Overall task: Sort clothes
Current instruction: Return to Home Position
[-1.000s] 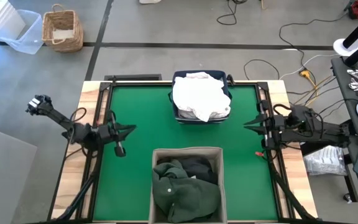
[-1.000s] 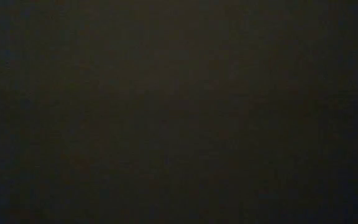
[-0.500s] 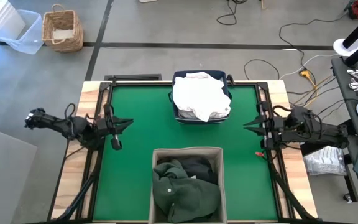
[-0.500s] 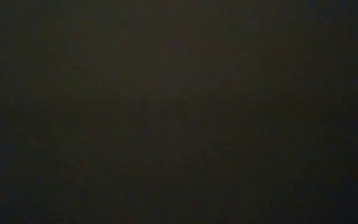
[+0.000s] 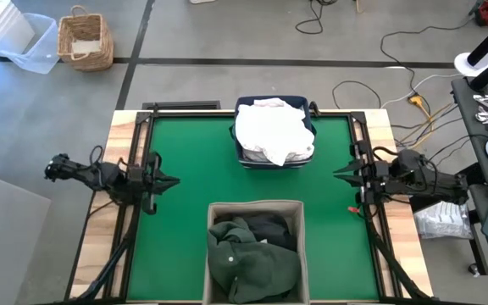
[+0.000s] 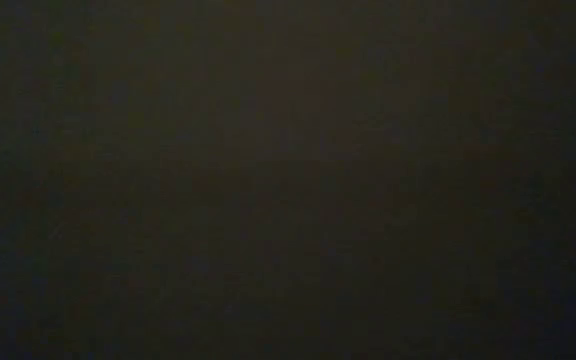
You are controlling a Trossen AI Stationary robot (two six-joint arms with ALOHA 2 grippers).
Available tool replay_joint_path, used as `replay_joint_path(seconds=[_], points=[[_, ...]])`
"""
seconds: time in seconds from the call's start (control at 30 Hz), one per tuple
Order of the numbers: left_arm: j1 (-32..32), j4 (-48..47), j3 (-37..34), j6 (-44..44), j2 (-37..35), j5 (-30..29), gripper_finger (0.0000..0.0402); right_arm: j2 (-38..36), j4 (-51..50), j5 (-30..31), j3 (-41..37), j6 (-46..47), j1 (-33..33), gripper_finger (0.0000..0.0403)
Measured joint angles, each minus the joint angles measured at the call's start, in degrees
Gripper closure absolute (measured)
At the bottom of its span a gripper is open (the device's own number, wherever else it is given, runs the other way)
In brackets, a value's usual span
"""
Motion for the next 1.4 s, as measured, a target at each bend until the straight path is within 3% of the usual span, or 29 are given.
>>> replay_joint_path(seconds=[0.17, 0.4, 0.77, 1.13, 1.4], points=[[0.0, 7.9, -7.39, 0.64, -2.13, -0.03, 0.0401, -0.03, 0.47, 0.0, -1.14, 0.91, -0.02, 0.0369], [0.0, 7.61, -7.31, 0.57, -2.1, -0.05, 0.0401, -0.06, 1.78, -1.04, -3.82, 1.59, -0.02, 0.0369], [0.0, 4.54, -7.36, 0.39, -1.74, -0.13, 0.0401, 0.02, 11.94, -1.24, -15.76, 5.81, -0.02, 0.0391], [0.0, 1.53, -7.36, 0.59, -1.65, -0.16, 0.0401, 0.34, 8.08, -0.85, -15.77, 2.99, -0.02, 0.0393], [0.02, 1.32, -7.38, 6.0, -0.91, -0.58, 0.0401, 0.42, 8.28, 2.43, -15.75, 3.13, -0.02, 0.039]])
